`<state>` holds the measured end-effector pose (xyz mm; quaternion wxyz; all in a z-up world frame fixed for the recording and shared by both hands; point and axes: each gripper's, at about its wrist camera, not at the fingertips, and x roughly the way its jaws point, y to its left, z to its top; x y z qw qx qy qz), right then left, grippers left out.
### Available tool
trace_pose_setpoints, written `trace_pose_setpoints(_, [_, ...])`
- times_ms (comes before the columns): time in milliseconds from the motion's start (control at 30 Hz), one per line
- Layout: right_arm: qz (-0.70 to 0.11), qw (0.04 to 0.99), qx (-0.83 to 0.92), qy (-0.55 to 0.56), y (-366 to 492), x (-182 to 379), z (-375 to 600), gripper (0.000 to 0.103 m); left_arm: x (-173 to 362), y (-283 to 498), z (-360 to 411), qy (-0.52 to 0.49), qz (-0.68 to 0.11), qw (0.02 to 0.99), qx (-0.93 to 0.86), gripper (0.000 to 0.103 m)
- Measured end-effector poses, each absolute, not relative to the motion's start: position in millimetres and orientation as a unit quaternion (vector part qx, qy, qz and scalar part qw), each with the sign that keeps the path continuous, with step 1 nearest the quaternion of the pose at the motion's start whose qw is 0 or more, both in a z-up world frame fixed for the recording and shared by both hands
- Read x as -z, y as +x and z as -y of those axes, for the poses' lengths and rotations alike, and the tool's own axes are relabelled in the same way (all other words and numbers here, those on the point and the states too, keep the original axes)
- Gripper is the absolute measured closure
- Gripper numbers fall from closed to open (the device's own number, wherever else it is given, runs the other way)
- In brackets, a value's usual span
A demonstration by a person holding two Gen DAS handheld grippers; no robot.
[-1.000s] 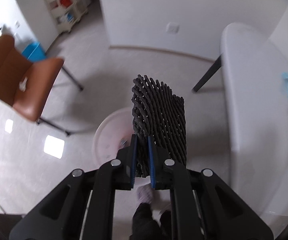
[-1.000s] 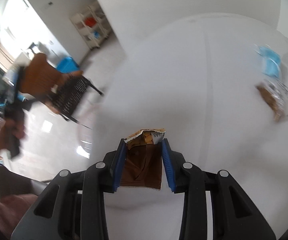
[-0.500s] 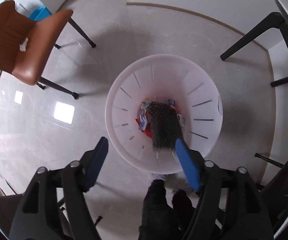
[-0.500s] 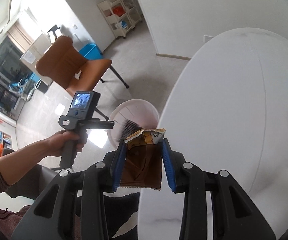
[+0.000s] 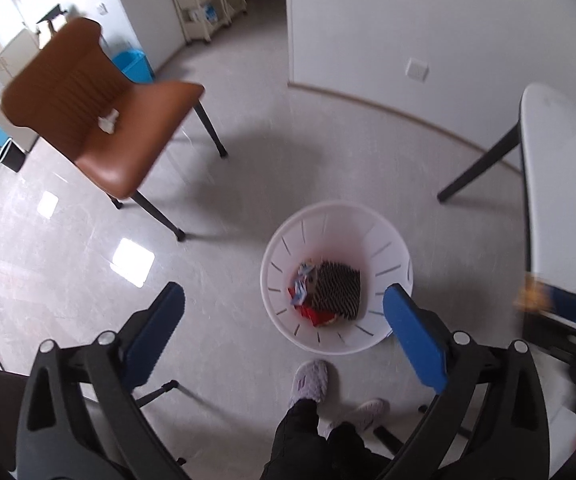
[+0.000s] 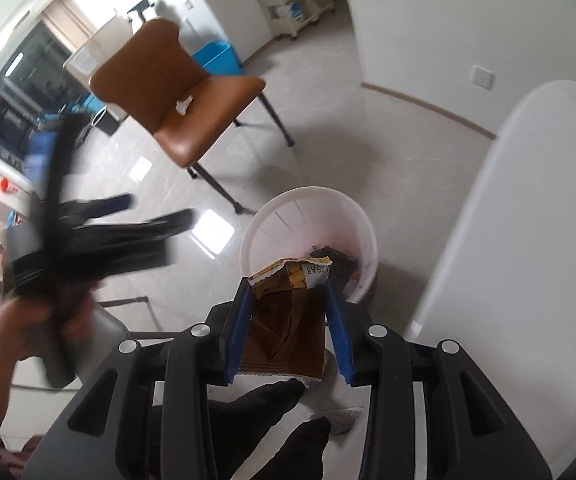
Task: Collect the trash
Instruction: 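Carry the mesh pad and wrapper over the wastebasket and open both tools to drop them, then move both tools back over the table toward the mask and clear bag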
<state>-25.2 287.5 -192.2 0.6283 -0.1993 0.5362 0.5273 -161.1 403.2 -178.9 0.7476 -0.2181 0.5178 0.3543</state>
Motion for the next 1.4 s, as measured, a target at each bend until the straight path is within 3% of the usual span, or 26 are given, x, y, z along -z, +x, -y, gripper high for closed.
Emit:
trace_pose_setpoints(100, [-0.549, 0.617, -0.523, -0.209, -22, 217, -310, 0.06, 159, -171, -400, -0.228, -0.507, 0.749, -0.359, 0.008])
trace_pose_setpoints(167, [-0.557, 0.612, -0.517, -0.22, -22, 233, -325, 0.049, 150, -175, -397, -0.233, -0.502, 0.75, -0.363, 0.008])
trace_pose_setpoints(233, [-0.562, 0.615, -0.505, -0.226, -23, 246, -334, 0.025, 143, -179, -394, -0.236, -0.495, 0.752, -0.366, 0.008])
trace_pose_setpoints(333, [-0.573, 0.614, -0.491, -0.231, -26, 254, -338, 0.013, 136, -181, -390, -0.236, -0.49, 0.755, -0.367, 0.008])
trace_pose_setpoints(500, [-0.559, 0.636, -0.484, -0.219, -24, 230, -326, 0.009, 127, -177, -381, -0.235, -0.484, 0.762, -0.36, 0.008])
trace_pose_setpoints(667, [-0.523, 0.683, -0.466, -0.21, -19, 172, -285, 0.002, 114, -165, -362, -0.227, -0.483, 0.774, -0.339, 0.008])
trace_pose_setpoints(933, [-0.473, 0.76, -0.404, -0.189, -25, 100, -175, 0.002, 82, -131, -311, -0.182, -0.469, 0.819, -0.278, 0.008])
trace_pose_setpoints(1400, [-0.493, 0.817, -0.282, -0.099, -6, 97, -29, 0.002, 74, -66, -211, -0.111, -0.493, 0.852, -0.139, 0.008])
